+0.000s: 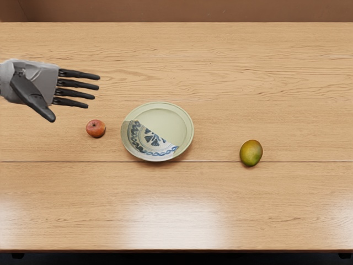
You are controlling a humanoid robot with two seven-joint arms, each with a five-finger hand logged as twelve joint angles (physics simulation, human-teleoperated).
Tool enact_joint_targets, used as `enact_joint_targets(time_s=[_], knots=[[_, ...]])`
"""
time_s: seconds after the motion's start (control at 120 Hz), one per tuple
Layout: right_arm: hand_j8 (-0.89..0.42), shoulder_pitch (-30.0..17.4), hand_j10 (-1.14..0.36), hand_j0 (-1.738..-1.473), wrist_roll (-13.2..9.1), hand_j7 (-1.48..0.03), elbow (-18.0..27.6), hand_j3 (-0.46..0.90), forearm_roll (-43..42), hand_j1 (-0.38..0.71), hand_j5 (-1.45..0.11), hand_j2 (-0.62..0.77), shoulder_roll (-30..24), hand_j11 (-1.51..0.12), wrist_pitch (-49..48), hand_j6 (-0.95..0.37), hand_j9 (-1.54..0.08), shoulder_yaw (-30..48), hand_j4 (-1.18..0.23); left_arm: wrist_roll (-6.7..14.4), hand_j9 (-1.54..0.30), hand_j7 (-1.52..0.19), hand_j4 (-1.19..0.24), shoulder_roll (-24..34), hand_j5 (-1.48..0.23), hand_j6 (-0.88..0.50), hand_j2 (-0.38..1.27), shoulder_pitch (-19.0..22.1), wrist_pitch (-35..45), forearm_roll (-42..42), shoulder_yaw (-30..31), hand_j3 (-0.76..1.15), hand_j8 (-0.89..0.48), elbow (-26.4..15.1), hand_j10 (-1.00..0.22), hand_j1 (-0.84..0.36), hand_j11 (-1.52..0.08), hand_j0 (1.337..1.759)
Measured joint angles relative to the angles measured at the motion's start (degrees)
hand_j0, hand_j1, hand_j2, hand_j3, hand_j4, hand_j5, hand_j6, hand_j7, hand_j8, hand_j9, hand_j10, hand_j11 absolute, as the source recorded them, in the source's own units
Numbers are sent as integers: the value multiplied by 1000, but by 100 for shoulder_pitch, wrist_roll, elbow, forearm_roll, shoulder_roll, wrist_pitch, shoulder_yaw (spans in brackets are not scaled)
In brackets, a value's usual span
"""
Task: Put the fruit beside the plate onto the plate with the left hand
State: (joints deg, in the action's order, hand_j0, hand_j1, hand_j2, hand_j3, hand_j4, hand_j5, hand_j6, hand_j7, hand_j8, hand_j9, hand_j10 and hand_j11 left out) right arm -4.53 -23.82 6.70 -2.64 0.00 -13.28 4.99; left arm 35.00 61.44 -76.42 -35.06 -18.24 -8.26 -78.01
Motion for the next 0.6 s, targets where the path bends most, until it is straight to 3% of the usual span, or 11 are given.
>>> enact_joint_targets(time_s=[0.442,0.525,0.6], knots=[[0,-12,0,-1658,0,0,0,0,-5,-349,0,0,0,0,0,0,0,-6,0,0,-13,-13,-9,235,-13,-8,0,-59,-1,67,-79,0,-9,-389,-9,337,-13,1658],[0,-12,0,-1658,-1,0,-1,0,-2,-349,0,0,0,0,6,0,0,-2,0,0,-13,-13,-9,240,-13,-9,0,-87,0,576,-239,0,-9,-470,-10,336,-13,1658],[0,-8,0,-1658,-2,0,-1,0,-1,-349,0,0,0,0,9,0,0,0,0,0,-14,-14,-10,230,-14,-10,1,-87,0,1555,-375,0,-11,-707,-11,335,-14,1658]])
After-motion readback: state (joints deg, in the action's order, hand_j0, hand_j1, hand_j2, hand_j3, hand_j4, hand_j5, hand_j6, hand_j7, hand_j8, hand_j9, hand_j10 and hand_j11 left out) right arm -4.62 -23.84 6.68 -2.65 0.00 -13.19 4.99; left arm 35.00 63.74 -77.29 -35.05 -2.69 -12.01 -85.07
